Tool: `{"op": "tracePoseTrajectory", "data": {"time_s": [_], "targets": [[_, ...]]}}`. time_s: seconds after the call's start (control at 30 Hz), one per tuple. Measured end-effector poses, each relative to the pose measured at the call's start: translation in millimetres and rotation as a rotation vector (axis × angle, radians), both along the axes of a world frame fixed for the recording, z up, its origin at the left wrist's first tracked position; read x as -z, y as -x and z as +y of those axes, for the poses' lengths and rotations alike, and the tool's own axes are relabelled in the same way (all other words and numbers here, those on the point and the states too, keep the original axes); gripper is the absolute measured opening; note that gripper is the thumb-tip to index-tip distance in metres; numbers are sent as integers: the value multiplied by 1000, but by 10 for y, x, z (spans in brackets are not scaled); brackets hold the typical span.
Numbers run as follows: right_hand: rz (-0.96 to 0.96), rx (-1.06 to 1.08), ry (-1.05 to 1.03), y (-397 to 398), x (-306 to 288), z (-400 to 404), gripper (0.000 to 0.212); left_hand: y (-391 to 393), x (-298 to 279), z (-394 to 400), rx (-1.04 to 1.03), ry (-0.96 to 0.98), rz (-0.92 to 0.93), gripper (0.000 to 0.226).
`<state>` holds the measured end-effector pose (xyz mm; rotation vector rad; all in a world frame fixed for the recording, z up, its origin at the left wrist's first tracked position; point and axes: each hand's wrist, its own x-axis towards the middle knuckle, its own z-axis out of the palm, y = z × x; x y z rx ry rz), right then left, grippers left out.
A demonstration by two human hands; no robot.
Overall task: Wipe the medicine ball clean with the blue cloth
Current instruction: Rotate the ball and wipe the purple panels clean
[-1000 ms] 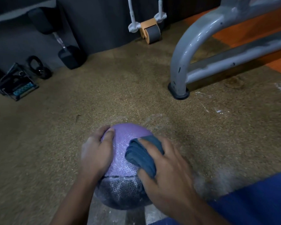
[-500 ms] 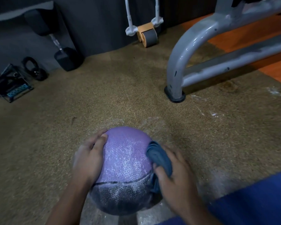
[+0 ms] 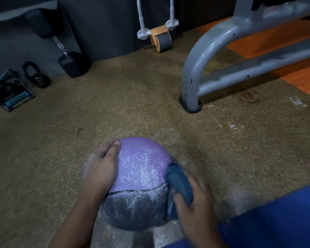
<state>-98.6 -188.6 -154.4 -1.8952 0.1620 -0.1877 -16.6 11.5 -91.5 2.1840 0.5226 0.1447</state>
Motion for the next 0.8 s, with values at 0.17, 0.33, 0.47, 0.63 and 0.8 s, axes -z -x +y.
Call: {"op": "tracePoseTrajectory", "data": {"time_s": [0.17, 0.33, 0.47, 0.63, 0.8], "targets": [[-250, -123, 249, -21, -154, 45, 63, -18, -7, -65, -1, -55, 14, 40], [202, -9, -190, -640, 56, -169, 23, -4, -4, -140, -37, -54, -8, 40], [103, 19, 6, -267, -61, -147, 47, -36, -19, -197, -70, -80, 6, 32], [-256, -156, 387, -22, -386, -27, 61, -26, -27, -266, -46, -147, 3, 33], [229, -81, 19, -736, -115, -352, 22, -44, -37, -281, -50, -144, -5, 47]]}}
